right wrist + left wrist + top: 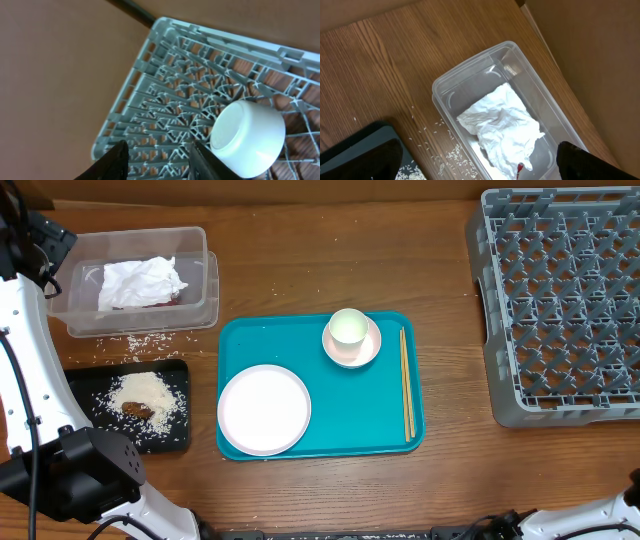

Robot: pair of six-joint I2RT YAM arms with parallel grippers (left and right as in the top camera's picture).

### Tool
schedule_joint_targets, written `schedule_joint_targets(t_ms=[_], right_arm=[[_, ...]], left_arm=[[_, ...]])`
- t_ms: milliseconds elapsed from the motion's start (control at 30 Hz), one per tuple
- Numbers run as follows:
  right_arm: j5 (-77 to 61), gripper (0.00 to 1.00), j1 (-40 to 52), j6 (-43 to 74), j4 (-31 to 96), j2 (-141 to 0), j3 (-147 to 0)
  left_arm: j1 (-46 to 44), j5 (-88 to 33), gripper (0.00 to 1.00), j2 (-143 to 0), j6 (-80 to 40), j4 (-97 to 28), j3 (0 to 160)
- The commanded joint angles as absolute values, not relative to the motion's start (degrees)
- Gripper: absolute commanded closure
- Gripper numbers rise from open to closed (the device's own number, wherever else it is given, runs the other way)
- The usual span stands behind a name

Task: Sort waste into correct bins and load items into the dishwasher
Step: 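Release the bowl in the rack and withdraw the right gripper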

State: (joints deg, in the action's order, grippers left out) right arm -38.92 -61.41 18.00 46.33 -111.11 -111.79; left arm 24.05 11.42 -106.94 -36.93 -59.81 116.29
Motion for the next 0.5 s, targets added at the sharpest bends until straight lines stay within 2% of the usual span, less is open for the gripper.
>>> schedule_joint_targets(t_ms=[0, 233, 400, 467], right_arm=[[-23.0, 0.60, -55.9, 18.2, 46.8, -114.0, -111.4], [-5.0, 0.66, -48.6, 18.3, 44.6, -120.4, -111.4], [9.0, 0.70, -46.5, 24.4, 46.7, -122.1, -111.4], [10.5, 0.69, -46.5, 24.5, 47.2, -122.2, -111.4]], left_arm=[[24.4, 12.2, 0.00, -107.3, -36.0, -59.7, 116.5], [24.4, 12.2, 0.00, -107.3, -36.0, -59.8, 116.5], [24.4, 12.2, 0.00, -107.3, -36.0, -59.8, 116.5], [24.4, 12.2, 0.00, -107.3, -36.0, -59.8, 116.5]])
